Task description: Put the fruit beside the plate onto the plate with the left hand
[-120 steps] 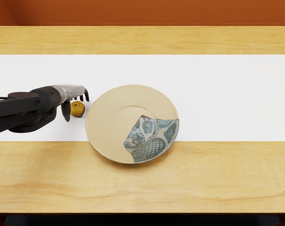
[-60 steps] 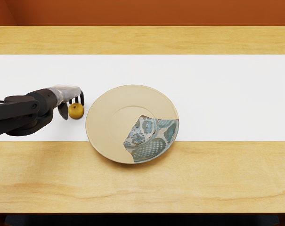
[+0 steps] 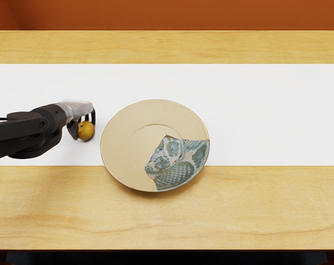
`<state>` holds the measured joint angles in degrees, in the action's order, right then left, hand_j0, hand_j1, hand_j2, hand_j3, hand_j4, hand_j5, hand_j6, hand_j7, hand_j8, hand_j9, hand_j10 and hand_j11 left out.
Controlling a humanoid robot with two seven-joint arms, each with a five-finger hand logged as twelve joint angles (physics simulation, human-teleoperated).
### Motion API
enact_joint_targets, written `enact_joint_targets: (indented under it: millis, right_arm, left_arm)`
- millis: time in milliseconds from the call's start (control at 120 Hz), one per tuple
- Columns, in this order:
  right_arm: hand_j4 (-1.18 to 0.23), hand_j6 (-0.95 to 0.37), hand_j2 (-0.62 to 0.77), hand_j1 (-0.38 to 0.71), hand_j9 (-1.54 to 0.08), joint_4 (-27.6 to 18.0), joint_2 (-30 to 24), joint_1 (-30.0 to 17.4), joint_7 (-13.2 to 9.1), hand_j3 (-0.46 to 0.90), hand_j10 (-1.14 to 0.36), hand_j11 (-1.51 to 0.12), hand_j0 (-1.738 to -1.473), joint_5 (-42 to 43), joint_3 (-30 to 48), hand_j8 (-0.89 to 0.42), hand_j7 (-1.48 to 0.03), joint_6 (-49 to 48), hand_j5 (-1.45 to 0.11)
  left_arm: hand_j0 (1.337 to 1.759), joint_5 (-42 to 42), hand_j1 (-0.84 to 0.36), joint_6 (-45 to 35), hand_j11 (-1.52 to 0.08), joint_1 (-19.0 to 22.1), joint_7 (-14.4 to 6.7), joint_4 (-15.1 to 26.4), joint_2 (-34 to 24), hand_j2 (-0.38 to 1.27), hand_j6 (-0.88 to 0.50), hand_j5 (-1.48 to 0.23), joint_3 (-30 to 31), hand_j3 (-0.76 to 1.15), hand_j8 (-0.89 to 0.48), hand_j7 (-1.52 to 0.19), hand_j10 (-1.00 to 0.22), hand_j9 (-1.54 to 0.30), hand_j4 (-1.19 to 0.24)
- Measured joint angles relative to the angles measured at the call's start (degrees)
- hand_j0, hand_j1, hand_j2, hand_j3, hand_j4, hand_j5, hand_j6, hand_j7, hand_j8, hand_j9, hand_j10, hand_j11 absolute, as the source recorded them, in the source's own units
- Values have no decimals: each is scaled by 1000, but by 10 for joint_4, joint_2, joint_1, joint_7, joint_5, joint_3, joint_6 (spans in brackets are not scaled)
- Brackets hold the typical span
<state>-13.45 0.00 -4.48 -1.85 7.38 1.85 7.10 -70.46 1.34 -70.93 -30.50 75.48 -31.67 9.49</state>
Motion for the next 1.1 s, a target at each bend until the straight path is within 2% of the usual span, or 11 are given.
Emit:
enact_joint_targets:
  millis: [133,417,575,1100]
  right_arm:
    - [-33,-33,-7,-310,-43,0,0,0,0,0,-33,-43,-1658,0,0,-33,-43,0,-43]
    - [-33,-33,-7,-310,-43,0,0,0,0,0,-33,-43,-1658,0,0,-33,-43,0,-43]
    - [-33,-33,-7,-310,-43,0,0,0,0,0,-33,-43,-1658,0,0,-33,-43,0,-43]
    - [-33,-33,-7,-310,-43,0,0,-1,0,0,-33,-43,-1658,0,0,-33,-43,2,-43]
  left_arm:
    - [1656,1,-289,1,-739,1,0,-3,0,164,-478,-713,2,0,-563,-741,-564,-740,-578]
    - [1655,2,-312,1,-819,-4,0,-4,-1,235,-457,-808,12,0,-618,-821,-619,-820,-561]
    - [1656,6,-315,6,-857,-13,0,-4,-5,355,-489,-855,12,0,-647,-857,-647,-857,-595]
    - [1657,81,-362,93,-885,-86,-2,17,-16,427,-448,-905,-48,0,-667,-884,-668,-884,-541]
